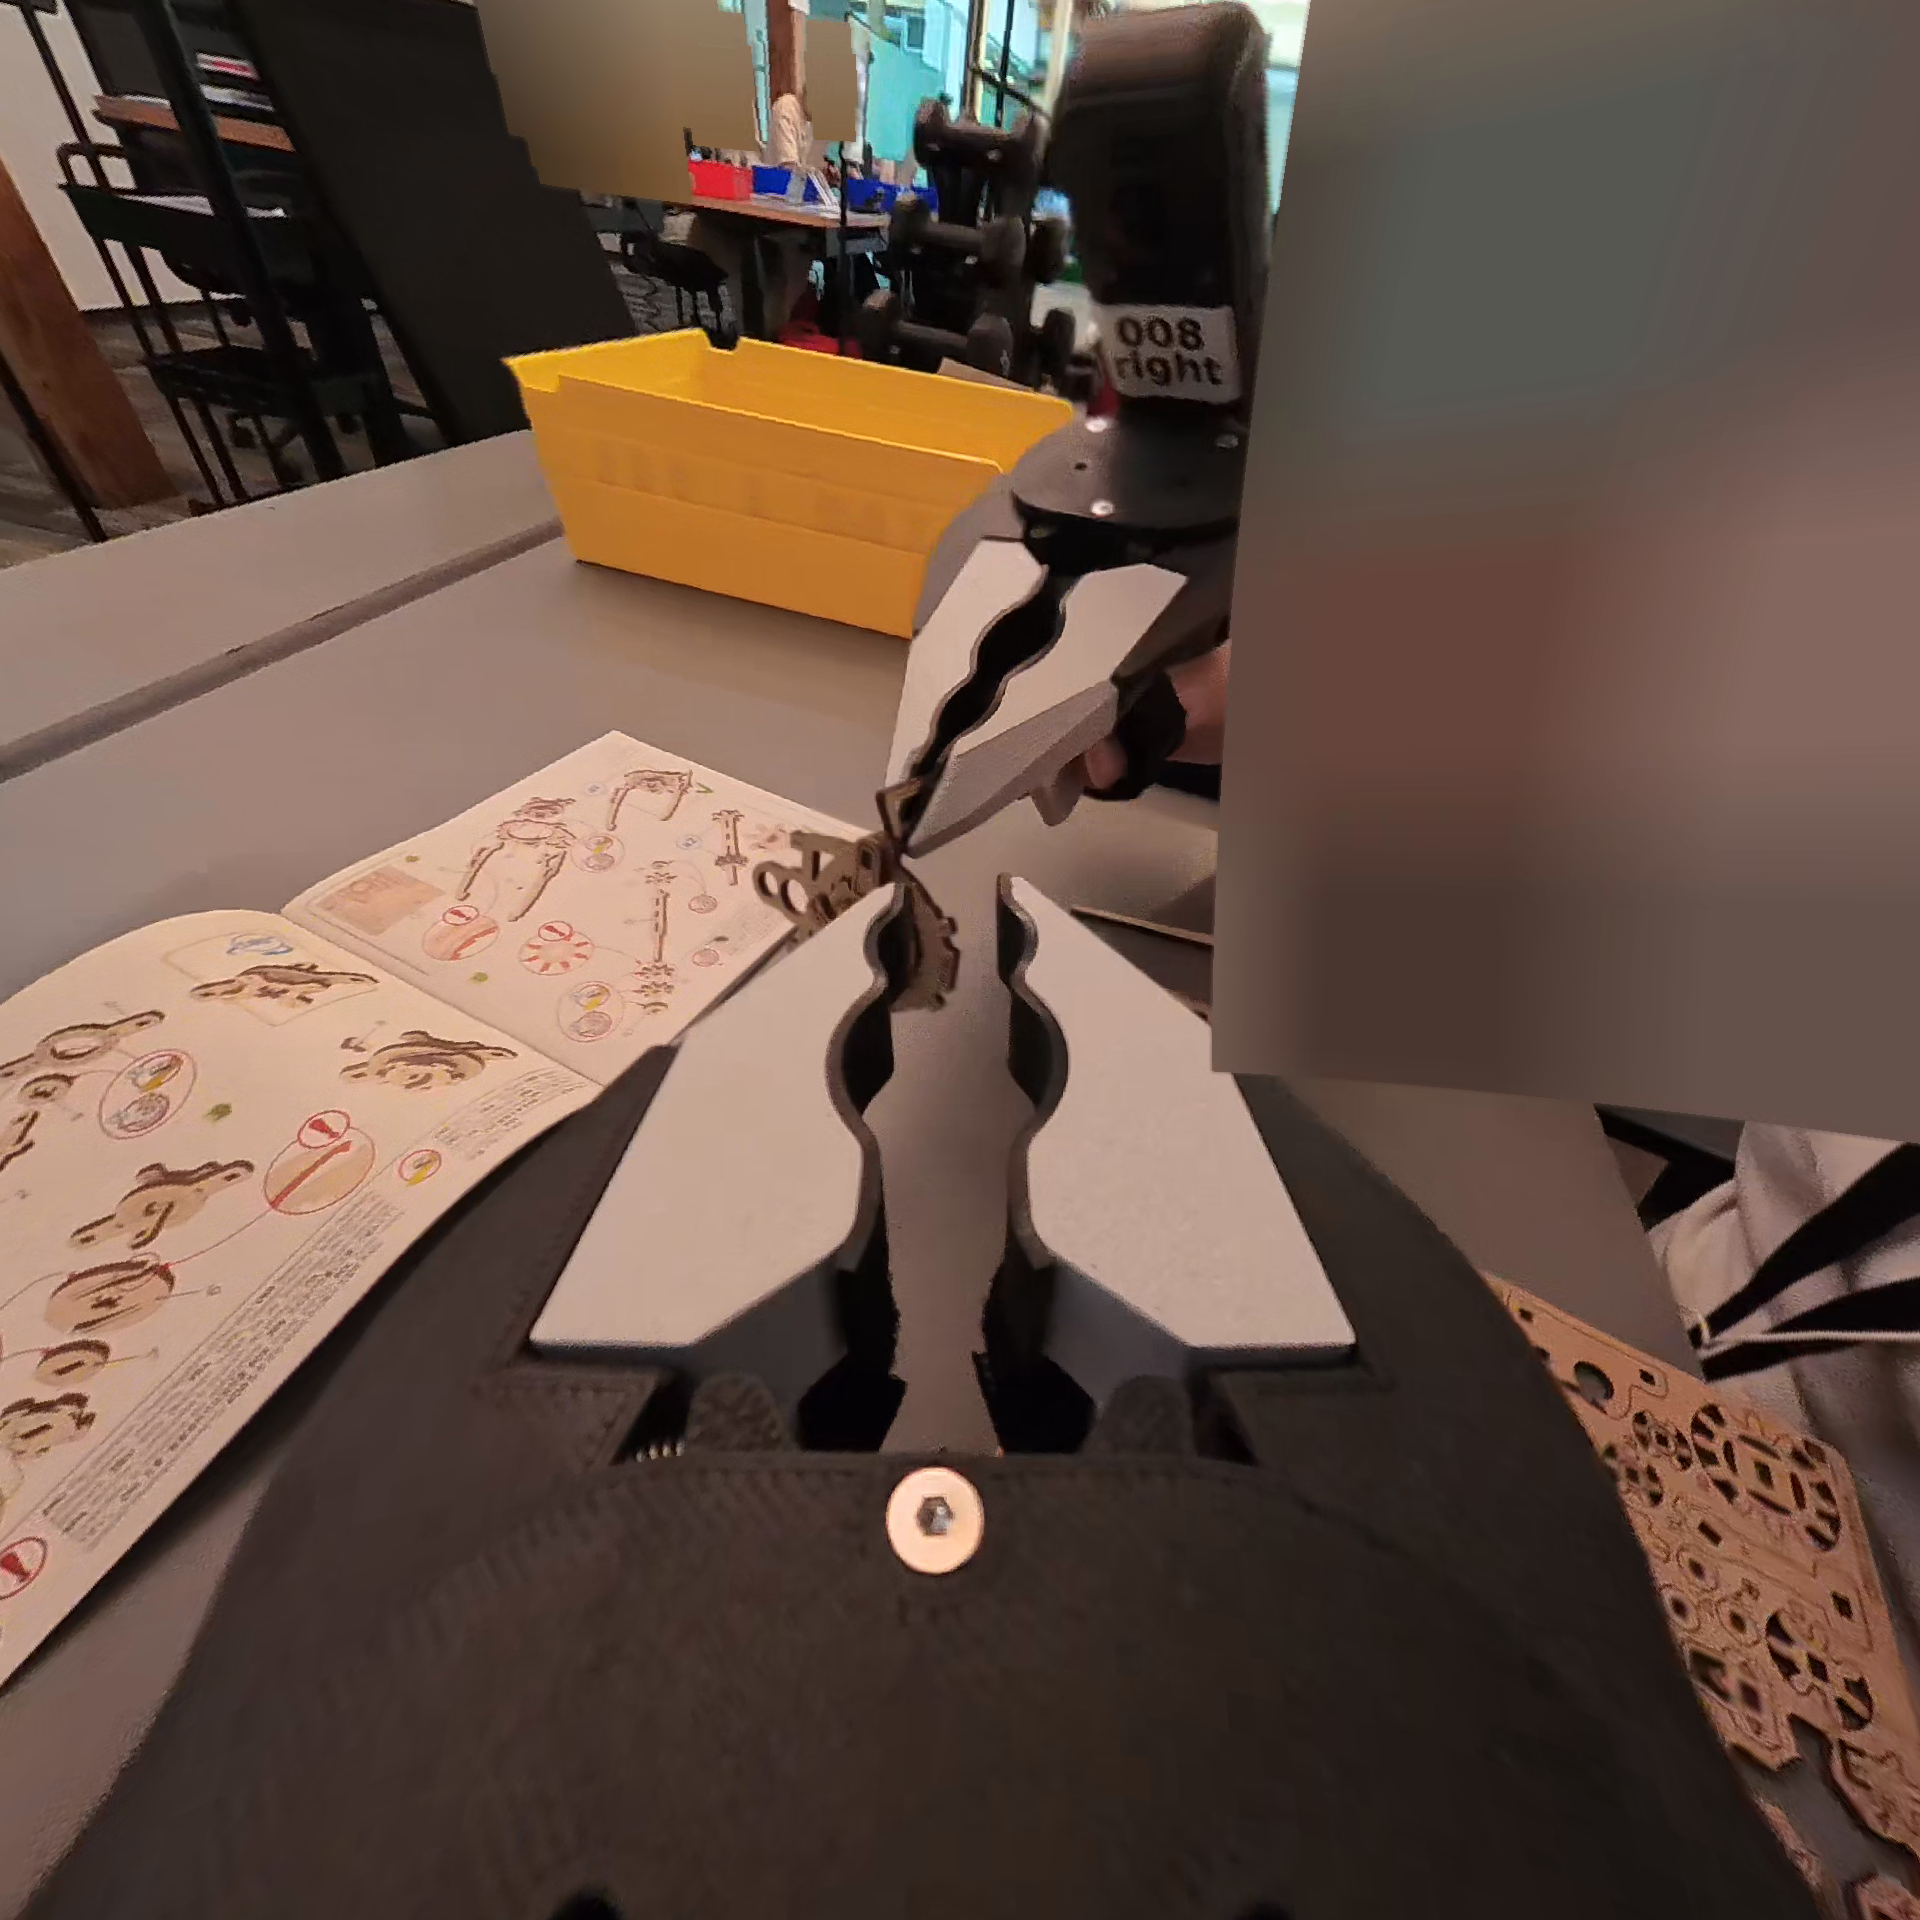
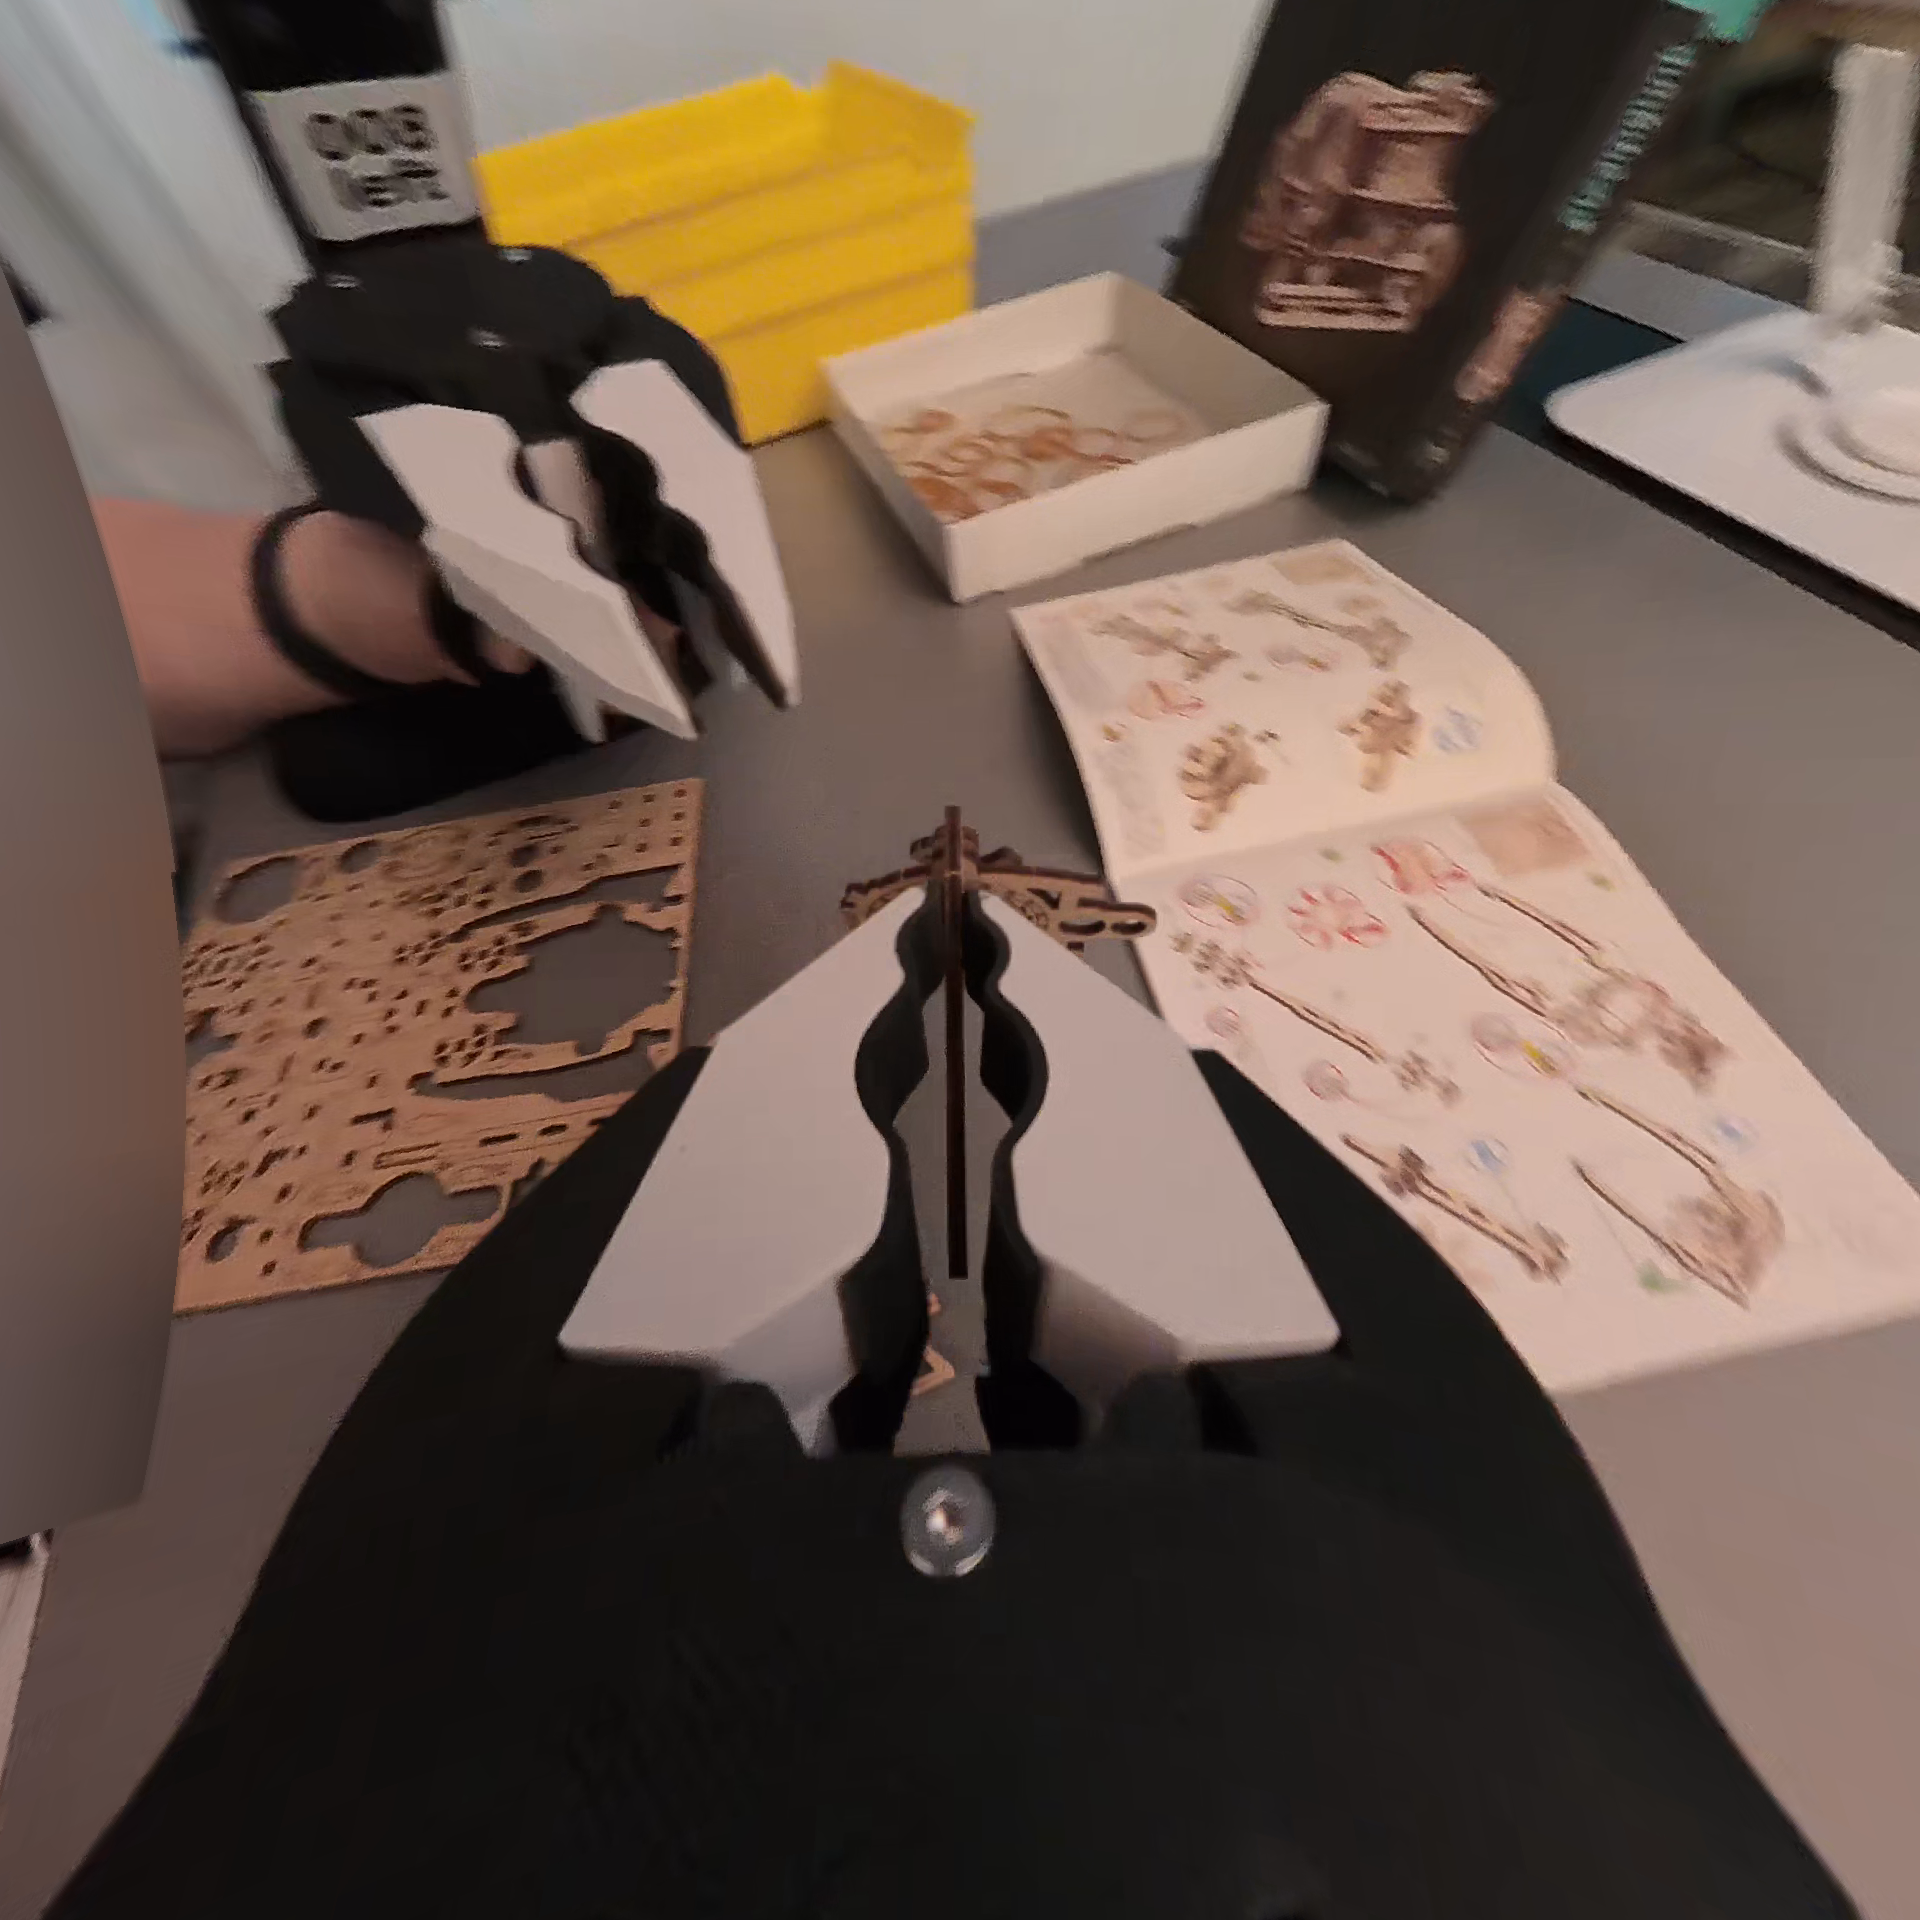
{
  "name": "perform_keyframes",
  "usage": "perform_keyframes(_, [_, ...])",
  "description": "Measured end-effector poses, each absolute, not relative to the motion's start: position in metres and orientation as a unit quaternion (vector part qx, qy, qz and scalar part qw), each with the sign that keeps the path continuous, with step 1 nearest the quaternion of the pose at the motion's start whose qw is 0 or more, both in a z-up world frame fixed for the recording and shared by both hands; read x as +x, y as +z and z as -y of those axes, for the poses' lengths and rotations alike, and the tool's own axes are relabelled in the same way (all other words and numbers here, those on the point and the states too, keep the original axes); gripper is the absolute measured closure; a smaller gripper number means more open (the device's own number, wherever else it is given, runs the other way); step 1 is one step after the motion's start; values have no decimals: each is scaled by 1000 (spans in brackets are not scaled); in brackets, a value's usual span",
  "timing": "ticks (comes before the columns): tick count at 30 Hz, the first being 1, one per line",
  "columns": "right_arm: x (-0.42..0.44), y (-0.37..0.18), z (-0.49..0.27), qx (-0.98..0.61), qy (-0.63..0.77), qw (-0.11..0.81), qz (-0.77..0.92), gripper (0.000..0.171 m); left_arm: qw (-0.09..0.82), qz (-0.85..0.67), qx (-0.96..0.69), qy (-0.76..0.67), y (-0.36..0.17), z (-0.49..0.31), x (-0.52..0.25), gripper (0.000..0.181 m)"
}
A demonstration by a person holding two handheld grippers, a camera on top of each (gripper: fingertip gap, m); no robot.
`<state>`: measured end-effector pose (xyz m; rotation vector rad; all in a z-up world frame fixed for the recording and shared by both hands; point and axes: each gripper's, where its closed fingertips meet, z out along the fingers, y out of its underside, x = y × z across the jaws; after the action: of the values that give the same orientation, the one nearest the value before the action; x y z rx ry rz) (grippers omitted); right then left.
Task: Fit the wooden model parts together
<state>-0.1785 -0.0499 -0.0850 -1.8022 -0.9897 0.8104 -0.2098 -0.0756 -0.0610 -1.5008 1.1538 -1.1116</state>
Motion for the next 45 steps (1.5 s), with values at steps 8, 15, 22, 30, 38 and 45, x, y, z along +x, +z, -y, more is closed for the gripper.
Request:
perform_keyframes(8, [-134, -61, 21, -770, 181, 511, 337, 171, 470, -459, -610, -443, -56, 68, -214, 167])
perform_keyframes(15, [-75, -54, -13, -785, 8, 545, 295, 171, 470, -461, -614, -435, -59, 66, -214, 166])
perform_keyframes(22, [-64, -59, -20, -788, -31, 539, 297, 171, 472, -459, -617, -431, -59, 63, -212, 165])
perform_keyframes(30, [-116, -54, 8, -737, 136, 540, 384, 171, 478, -459, -610, -434, -55, 64, -213, 166])
perform_keyframes(38, [-186, -50, 79, -611, 346, 506, 501, 171, 570, -489, -522, -403, -18, 89, -211, 163])
perform_keyframes(45, [-199, -46, 103, -559, 381, 503, 538, 171, 536, -547, -500, -404, -33, 111, -203, 169])
